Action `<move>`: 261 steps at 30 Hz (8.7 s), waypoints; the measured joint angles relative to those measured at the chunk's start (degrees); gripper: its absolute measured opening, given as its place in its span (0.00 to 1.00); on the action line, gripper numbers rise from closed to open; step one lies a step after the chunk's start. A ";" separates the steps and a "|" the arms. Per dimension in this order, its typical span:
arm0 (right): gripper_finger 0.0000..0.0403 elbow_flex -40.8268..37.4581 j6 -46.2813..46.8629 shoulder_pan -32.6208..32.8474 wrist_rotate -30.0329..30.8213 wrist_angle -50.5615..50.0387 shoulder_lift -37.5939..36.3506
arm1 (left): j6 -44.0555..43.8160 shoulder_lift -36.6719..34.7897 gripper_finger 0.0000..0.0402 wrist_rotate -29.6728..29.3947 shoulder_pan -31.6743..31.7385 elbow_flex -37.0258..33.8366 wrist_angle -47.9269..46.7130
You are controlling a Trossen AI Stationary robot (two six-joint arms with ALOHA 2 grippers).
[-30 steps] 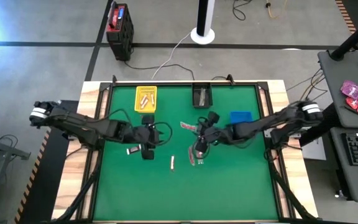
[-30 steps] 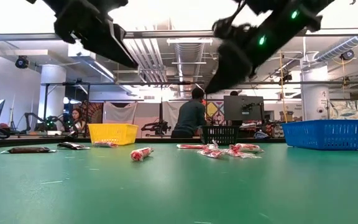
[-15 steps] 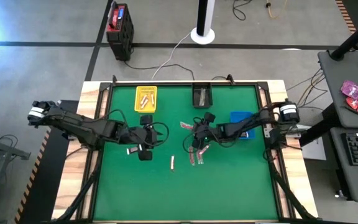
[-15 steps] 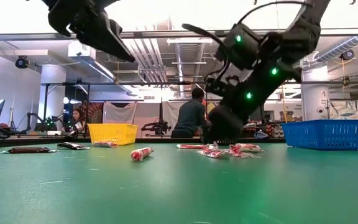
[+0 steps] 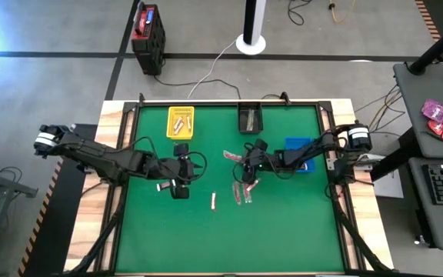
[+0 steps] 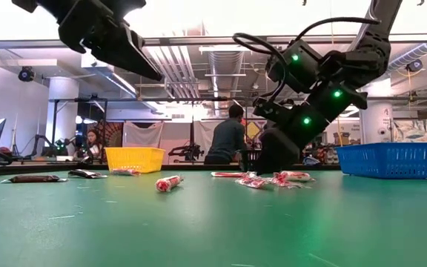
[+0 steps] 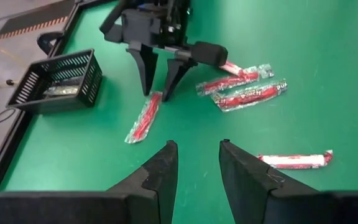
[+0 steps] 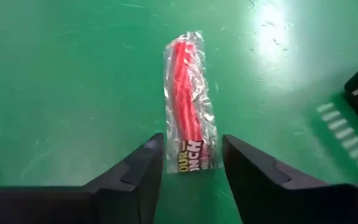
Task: Sort candy by brand, put in halloween buckets
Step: Put the red candy into the black basket, then put the brown chocolate into the blue basket, then put the red candy into the black basket
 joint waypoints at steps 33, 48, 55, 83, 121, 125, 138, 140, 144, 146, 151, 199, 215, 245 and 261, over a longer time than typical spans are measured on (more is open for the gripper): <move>0.03 0.13 6.93 -12.43 9.78 -6.44 -25.09 | 2.48 0.07 0.25 0.00 0.00 0.11 8.82; 0.13 4.24 20.96 -19.98 3.61 -14.81 -17.49 | 2.35 0.09 0.25 0.00 0.28 0.11 9.28; 0.28 7.74 20.26 -20.04 3.63 -18.29 -16.14 | 2.28 0.09 0.25 0.00 0.28 0.11 9.25; 0.34 11.43 20.33 -13.77 -4.92 -33.05 -18.00 | -9.41 1.42 0.25 0.11 0.28 2.35 -28.94; 0.43 10.78 19.32 -9.79 -4.85 -34.38 -21.42 | 24.09 11.62 0.41 12.92 20.70 -0.44 -31.64; 0.43 10.73 19.32 -9.40 -4.87 -34.40 -21.40 | 24.97 14.11 0.43 12.96 20.72 -0.64 -31.62; 0.44 10.56 19.32 -9.06 -4.85 -34.40 -21.38 | 24.96 18.63 0.35 13.58 21.07 -1.11 -30.80; 0.44 10.56 19.30 -8.82 -4.84 -34.40 -21.38 | 24.86 18.21 0.29 13.88 21.09 -1.22 -30.77; 0.44 10.56 19.28 -8.41 -4.85 -34.40 -21.38 | 24.78 17.54 0.17 13.77 21.11 -1.26 -30.47; 0.44 10.56 19.30 -8.26 -4.85 -34.40 -21.38 | 24.59 17.42 0.13 13.04 21.20 -1.17 -29.13; 0.44 10.56 19.30 -8.01 -4.85 -34.39 -21.38 | 23.87 17.00 0.10 16.41 21.29 0.06 -29.56; 0.35 13.97 -13.77 10.91 -2.30 8.87 1.85 | 14.46 15.34 0.00 42.09 21.16 3.13 3.74; 0.02 14.47 -14.74 10.80 -3.50 1.43 -1.23 | 14.85 15.26 0.12 41.92 21.14 3.26 3.40; 0.02 24.02 68.46 5.27 18.64 -105.82 -15.28 | 4.80 15.23 0.40 32.39 21.22 3.26 4.56; 0.02 23.26 51.82 9.35 22.86 -89.56 -16.69 | 2.78 15.50 0.40 34.84 20.21 3.10 -1.84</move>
